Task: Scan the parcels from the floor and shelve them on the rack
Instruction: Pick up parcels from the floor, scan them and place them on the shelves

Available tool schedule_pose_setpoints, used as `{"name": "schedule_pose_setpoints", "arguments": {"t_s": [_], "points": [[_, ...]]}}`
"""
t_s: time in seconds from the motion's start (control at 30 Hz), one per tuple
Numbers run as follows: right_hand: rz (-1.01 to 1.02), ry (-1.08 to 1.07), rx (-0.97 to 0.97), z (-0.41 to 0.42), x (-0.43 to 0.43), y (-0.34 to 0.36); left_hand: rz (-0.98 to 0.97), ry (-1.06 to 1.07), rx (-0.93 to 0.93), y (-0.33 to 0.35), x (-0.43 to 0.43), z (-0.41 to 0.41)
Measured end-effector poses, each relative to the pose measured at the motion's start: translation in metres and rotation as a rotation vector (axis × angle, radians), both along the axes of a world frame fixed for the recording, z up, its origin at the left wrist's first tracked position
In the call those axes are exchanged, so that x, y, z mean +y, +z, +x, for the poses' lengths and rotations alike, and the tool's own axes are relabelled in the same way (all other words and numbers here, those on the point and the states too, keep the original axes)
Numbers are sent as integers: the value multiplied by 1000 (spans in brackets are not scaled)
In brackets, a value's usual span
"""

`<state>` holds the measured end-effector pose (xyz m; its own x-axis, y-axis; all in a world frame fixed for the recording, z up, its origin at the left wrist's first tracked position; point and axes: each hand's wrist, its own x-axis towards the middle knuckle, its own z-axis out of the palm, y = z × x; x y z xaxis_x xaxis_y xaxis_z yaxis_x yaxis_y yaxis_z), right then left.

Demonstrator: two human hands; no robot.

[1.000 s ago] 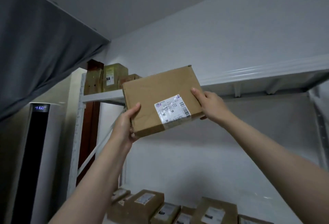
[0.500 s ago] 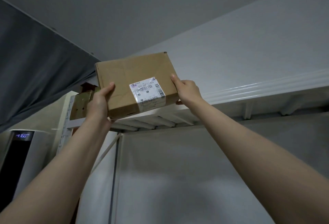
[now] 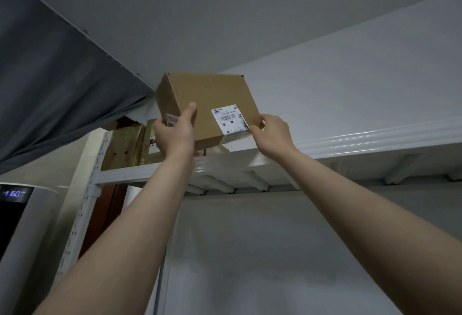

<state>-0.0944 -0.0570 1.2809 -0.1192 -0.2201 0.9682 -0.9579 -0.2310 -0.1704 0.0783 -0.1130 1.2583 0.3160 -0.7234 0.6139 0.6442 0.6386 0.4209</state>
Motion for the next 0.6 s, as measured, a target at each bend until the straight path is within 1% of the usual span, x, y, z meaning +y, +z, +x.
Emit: {"name": "schedule_pose_setpoints", "arguments": {"t_s": [0.17, 0.27, 0.4, 0.6], "points": [[1, -69, 20, 20, -41, -4, -35, 199, -86, 6, -52, 1], [39, -119, 19, 25, -62, -8, -61, 260, -133, 10, -78, -3], [29, -168, 22, 26, -84, -5, -77, 329, -220, 22, -100, -12], [13, -224, 83, 22, -101, 0, -189, 398, -316, 36, -115, -39]]}}
